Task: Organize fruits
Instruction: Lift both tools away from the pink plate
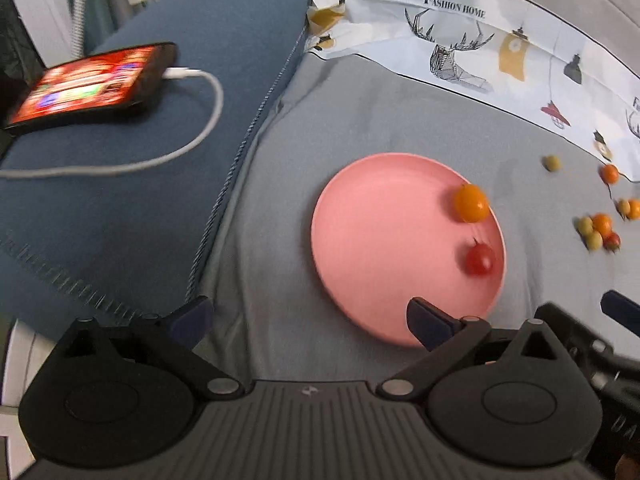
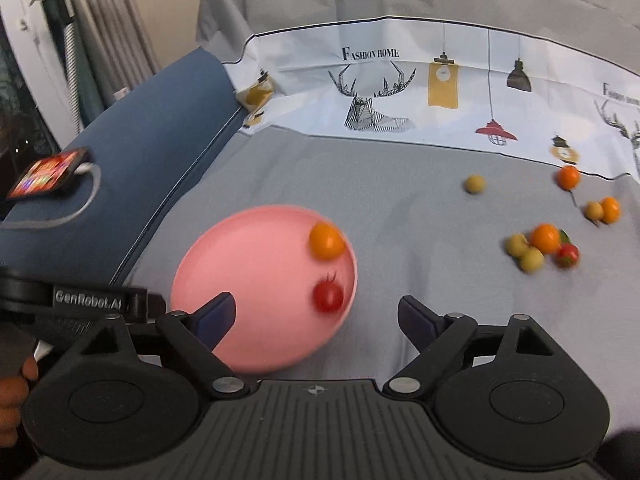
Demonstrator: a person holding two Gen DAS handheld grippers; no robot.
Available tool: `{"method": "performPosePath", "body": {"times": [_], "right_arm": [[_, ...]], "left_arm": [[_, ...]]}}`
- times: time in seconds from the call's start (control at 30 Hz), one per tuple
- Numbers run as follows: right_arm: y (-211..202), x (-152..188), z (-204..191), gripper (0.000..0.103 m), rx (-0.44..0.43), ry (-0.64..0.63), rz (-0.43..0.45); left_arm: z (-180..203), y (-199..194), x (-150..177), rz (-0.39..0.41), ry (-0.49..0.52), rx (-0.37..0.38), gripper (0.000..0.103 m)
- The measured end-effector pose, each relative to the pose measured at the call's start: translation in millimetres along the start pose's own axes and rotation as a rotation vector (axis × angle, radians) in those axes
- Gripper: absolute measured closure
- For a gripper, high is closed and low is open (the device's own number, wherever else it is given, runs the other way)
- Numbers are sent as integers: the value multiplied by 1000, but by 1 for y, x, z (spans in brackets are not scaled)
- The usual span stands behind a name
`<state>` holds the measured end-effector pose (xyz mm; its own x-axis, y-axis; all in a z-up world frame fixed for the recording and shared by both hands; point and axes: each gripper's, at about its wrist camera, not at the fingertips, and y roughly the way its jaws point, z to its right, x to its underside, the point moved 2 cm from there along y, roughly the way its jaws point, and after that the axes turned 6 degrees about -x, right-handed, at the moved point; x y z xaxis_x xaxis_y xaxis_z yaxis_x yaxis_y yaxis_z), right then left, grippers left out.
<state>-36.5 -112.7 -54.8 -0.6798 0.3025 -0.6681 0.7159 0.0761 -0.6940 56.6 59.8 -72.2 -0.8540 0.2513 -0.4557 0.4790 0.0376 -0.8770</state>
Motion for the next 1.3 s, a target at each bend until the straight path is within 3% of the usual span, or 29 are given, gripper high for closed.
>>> {"method": "performPosePath", "body": {"times": [0.2,0.33,0.6,0.83,1.3], "right_arm": [[-53,27,-29,8,59,-110,62],[-86,38,-44,5,55,-188,131],[-128,55,-49,3,29,-175,199],[-150,64,-52,1,12,-174,239],[-158,69,-59,1,18,-172,255]], "left_arm": [[-6,-49,38,50,-20,-11,0],[-9,-72,56,101,-18,-22,0],[-1,-108,87,177,20,-38,0],[-2,-128,98,227,28,-37,0],[-10,-136,103,251,14,-24,0]]}}
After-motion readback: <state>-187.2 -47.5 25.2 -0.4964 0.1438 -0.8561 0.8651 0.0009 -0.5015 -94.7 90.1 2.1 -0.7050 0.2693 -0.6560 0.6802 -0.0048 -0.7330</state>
